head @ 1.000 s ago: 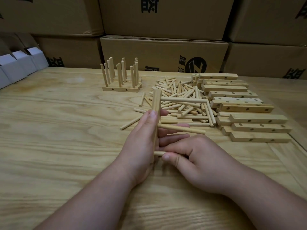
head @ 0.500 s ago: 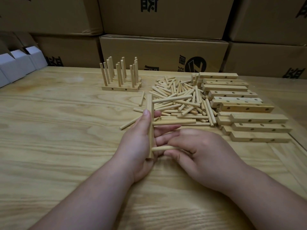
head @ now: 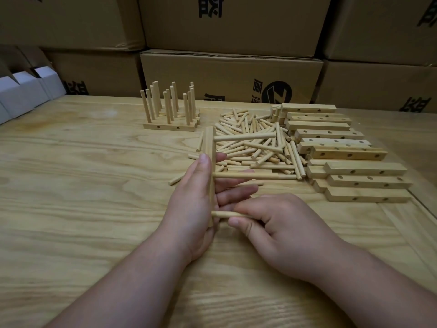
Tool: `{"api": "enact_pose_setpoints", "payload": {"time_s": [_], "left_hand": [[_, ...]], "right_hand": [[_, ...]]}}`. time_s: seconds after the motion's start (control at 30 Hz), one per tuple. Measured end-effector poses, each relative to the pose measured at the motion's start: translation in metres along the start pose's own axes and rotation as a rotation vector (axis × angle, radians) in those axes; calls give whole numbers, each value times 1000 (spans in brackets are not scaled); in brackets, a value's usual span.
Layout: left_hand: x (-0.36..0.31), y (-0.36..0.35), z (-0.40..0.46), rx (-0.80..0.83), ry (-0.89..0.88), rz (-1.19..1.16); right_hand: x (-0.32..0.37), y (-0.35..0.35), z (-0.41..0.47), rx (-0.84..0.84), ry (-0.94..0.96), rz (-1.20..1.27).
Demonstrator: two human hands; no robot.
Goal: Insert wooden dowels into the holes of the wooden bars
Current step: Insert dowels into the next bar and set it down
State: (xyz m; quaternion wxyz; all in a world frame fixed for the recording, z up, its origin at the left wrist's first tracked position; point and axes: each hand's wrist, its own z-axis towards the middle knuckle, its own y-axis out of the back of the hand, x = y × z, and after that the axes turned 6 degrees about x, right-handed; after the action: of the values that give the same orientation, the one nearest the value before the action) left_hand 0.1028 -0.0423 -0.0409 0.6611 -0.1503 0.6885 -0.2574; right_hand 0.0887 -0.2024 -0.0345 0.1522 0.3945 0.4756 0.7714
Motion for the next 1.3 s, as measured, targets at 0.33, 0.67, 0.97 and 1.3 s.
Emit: {"api": "enact_pose_setpoints", "payload": {"time_s": [0.33,0.67,0.97,1.3], "left_hand": [[2,-1,-1,104,4,23],[5,-2,-1,-3,-85,162],[10,0,0,-14,-142,179],[8,2,5,-75,-171,21]], "right_hand": [[-1,7,2,88,-28,63],[16,2,-1,9,-26,-145],[0,3,4,101,-69,17],[-11,-8,6,-297,-205,15]]}}
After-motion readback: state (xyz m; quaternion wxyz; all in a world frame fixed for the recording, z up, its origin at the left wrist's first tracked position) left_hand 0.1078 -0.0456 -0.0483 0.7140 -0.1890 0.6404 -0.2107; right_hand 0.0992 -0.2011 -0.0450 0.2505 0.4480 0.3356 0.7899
